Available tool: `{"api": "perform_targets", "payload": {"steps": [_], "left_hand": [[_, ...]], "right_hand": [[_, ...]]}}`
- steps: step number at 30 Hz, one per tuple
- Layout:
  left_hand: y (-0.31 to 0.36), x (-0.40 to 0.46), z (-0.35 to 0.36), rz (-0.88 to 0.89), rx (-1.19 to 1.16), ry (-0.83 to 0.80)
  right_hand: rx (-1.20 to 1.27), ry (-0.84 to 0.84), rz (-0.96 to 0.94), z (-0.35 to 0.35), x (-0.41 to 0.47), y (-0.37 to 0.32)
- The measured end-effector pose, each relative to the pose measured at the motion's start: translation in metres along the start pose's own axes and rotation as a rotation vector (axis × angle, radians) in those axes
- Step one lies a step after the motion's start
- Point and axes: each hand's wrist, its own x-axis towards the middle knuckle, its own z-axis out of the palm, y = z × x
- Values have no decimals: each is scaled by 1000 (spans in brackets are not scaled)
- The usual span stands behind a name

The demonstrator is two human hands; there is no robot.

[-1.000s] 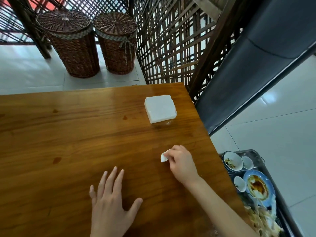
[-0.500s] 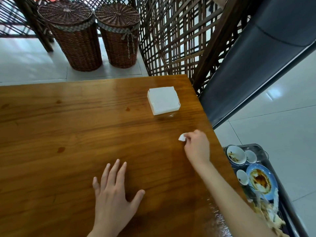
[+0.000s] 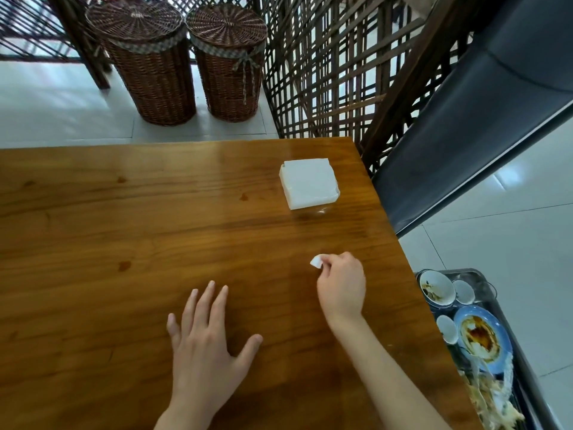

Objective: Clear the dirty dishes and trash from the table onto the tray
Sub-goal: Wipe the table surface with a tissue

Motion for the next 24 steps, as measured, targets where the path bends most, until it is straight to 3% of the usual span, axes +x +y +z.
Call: {"api": "perform_targets", "payload": {"steps": [4,8,20,24], "left_hand": [[-9,9,-7,-44,-1,15],[-21,18,-13,-76,12,18],[-68,37,-35,-89,33,4],[-79,45,-41,-99,17,14]], "right_hand": [[123,-155,-107,12,-10,-26],[292,-40,-217,19,21,-70],[136,82,1,75,91,-128],[201,45,-47,82,94,-145]]}}
